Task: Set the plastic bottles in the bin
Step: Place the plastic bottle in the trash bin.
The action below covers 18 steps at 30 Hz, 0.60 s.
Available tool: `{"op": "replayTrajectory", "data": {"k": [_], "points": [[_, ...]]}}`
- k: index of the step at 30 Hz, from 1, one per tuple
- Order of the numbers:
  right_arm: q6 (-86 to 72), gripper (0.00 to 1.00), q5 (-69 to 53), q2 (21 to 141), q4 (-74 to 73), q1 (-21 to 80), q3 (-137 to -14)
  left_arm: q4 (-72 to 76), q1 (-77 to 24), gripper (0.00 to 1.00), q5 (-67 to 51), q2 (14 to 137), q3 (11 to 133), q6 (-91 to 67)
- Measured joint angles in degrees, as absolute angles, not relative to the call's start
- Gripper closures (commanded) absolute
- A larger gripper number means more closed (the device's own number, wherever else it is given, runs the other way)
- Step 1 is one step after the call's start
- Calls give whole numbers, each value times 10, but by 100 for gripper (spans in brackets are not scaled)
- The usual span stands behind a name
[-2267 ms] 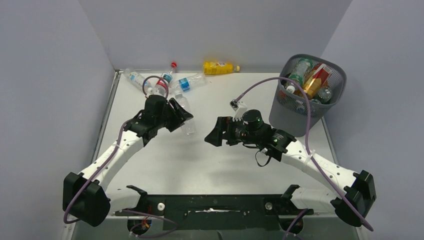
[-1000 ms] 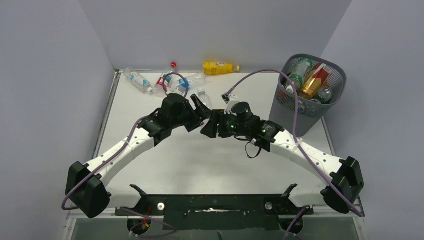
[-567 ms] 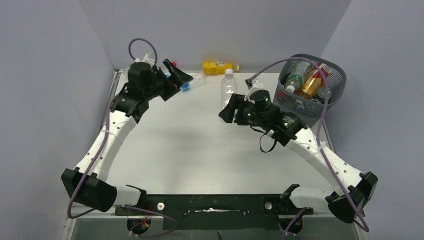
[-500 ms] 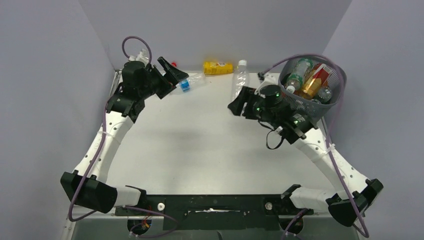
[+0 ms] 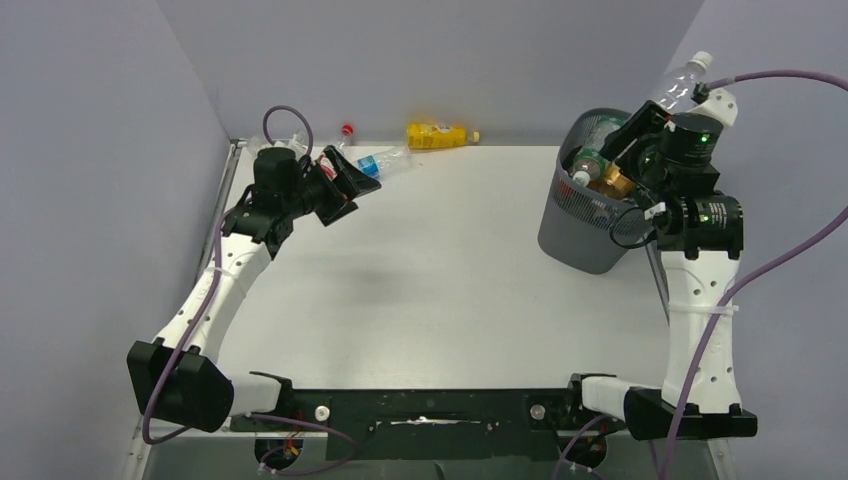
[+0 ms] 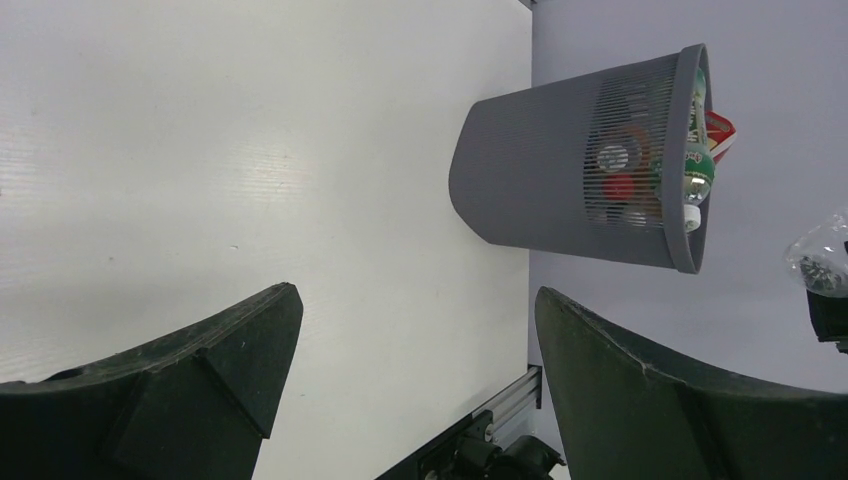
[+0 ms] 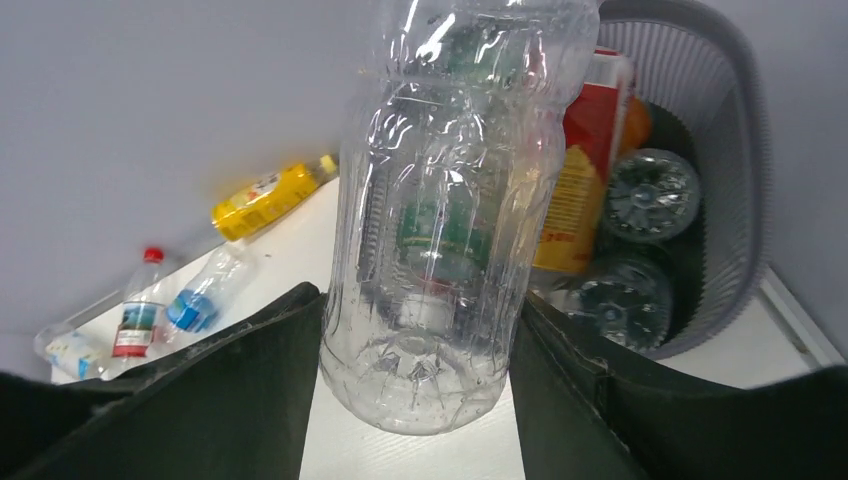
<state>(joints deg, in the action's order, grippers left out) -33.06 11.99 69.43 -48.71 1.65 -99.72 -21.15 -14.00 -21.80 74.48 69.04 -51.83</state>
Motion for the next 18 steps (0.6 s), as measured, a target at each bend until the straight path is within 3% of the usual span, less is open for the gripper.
{"op": "replayTrajectory", "data": {"k": [12, 18], "points": [[-301, 55, 67, 730, -512, -193, -962, -200, -117, 12, -245, 743, 661, -512], [-290, 55, 22, 751, -509, -216, -930, -194, -110, 12, -249, 743, 659, -512]]}}
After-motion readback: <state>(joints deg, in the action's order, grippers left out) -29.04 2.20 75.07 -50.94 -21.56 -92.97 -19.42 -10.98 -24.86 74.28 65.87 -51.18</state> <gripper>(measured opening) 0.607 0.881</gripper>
